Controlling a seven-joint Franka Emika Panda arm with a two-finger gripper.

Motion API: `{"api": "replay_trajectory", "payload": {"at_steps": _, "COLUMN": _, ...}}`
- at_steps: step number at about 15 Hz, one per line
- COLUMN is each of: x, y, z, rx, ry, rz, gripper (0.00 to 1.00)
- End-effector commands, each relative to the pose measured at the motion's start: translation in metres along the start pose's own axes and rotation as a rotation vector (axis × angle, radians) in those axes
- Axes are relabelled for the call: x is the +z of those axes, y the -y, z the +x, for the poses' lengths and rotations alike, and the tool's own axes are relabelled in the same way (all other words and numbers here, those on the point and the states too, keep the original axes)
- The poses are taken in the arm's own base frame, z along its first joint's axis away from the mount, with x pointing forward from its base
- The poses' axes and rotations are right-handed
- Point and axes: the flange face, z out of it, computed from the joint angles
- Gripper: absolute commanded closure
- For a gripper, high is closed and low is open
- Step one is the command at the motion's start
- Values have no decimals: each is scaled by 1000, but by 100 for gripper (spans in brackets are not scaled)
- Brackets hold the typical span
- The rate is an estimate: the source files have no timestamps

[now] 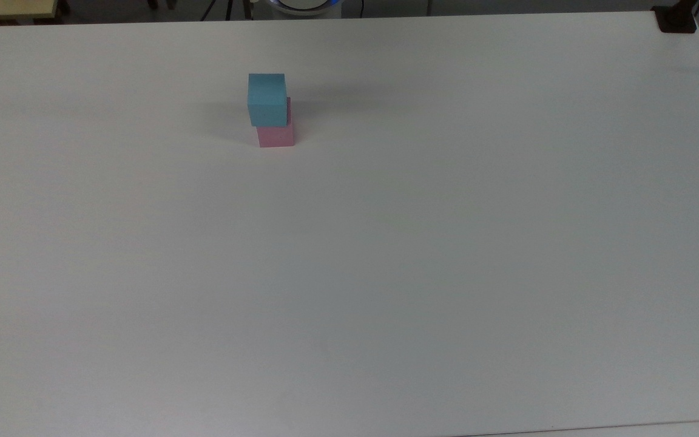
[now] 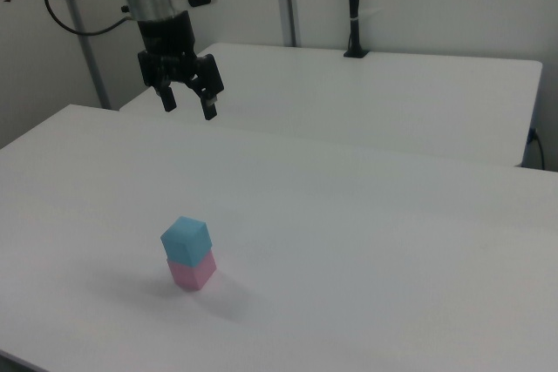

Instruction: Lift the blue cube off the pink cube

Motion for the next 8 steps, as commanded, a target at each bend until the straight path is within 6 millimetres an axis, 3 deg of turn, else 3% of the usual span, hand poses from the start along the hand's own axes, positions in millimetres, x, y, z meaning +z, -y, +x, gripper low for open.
{"api": "replay_trajectory", "payload": {"at_steps": 1, "x": 0, "y": -2, "z": -2, "rx": -7, "ry": -15, "rz": 25, "gripper": 0}}
{"api": "replay_trajectory", "payload": {"at_steps": 8, "x": 0, "y": 0, "z": -2, "rx": -9, "ry": -12, "rz": 25, "gripper": 0}}
